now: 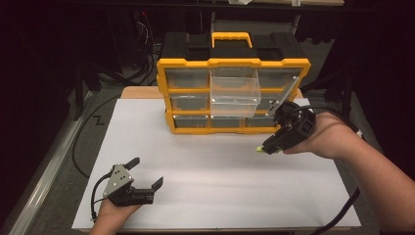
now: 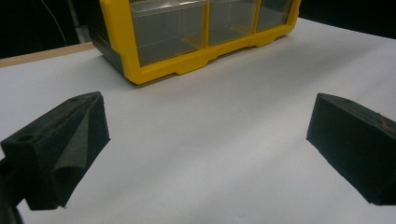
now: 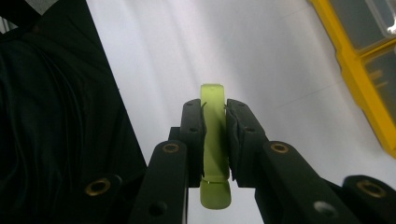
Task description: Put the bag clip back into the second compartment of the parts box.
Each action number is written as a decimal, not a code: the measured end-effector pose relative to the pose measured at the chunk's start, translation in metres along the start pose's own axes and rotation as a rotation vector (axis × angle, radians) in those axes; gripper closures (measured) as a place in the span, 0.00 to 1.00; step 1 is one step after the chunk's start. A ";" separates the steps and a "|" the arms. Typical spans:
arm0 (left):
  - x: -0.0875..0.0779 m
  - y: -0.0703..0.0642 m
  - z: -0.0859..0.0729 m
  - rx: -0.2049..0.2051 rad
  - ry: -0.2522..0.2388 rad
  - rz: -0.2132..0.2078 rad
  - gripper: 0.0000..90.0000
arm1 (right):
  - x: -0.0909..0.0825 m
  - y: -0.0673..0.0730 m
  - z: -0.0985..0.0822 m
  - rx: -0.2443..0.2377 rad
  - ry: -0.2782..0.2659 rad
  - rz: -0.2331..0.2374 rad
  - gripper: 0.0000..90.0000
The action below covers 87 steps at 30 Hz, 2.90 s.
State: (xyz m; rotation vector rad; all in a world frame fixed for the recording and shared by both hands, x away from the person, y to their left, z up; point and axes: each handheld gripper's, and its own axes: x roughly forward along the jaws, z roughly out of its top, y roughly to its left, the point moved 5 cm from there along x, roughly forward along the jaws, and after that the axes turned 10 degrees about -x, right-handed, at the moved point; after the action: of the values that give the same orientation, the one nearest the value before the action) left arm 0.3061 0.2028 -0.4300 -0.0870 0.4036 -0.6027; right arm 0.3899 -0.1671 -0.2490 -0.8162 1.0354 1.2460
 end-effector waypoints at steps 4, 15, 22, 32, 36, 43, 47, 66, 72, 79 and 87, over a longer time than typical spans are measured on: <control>0.000 0.000 0.000 0.003 0.000 -0.001 0.00 | -0.009 0.001 0.007 -0.005 0.002 -0.005 0.88; -0.001 0.000 0.000 0.004 0.000 -0.003 0.00 | -0.035 0.000 0.020 -0.006 0.006 -0.024 0.88; 0.000 -0.001 0.000 0.001 0.003 -0.007 0.00 | -0.053 0.001 0.031 -0.011 0.000 -0.046 0.88; -0.001 -0.001 0.000 0.001 0.004 -0.009 0.00 | -0.073 -0.005 0.046 -0.004 -0.005 -0.076 0.88; -0.001 -0.001 0.000 0.000 0.003 -0.011 0.00 | -0.081 -0.008 0.053 -0.009 -0.010 -0.084 0.88; -0.001 -0.001 0.000 -0.005 -0.001 -0.019 0.00 | -0.090 -0.012 0.070 -0.020 -0.020 -0.099 0.88; -0.001 -0.002 0.000 -0.005 -0.003 -0.021 0.00 | -0.091 -0.015 0.082 -0.036 -0.023 -0.104 0.88; -0.001 -0.002 -0.001 -0.002 0.003 -0.034 0.00 | -0.084 -0.047 0.124 -0.056 -0.023 -0.145 0.88; 0.000 -0.002 -0.001 -0.002 0.010 -0.038 0.00 | -0.077 -0.061 0.130 -0.053 -0.013 -0.152 0.88; -0.001 -0.002 -0.001 -0.001 0.008 -0.044 0.00 | -0.071 -0.071 0.133 -0.048 -0.017 -0.161 0.88; -0.003 -0.002 -0.001 -0.007 0.005 -0.046 0.00 | -0.052 -0.077 0.128 -0.051 0.006 -0.153 0.88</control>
State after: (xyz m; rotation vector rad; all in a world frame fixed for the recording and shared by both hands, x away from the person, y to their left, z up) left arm 0.3030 0.2030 -0.4296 -0.1017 0.4091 -0.6466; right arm 0.4874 -0.0799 -0.1601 -0.9221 0.9313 1.1440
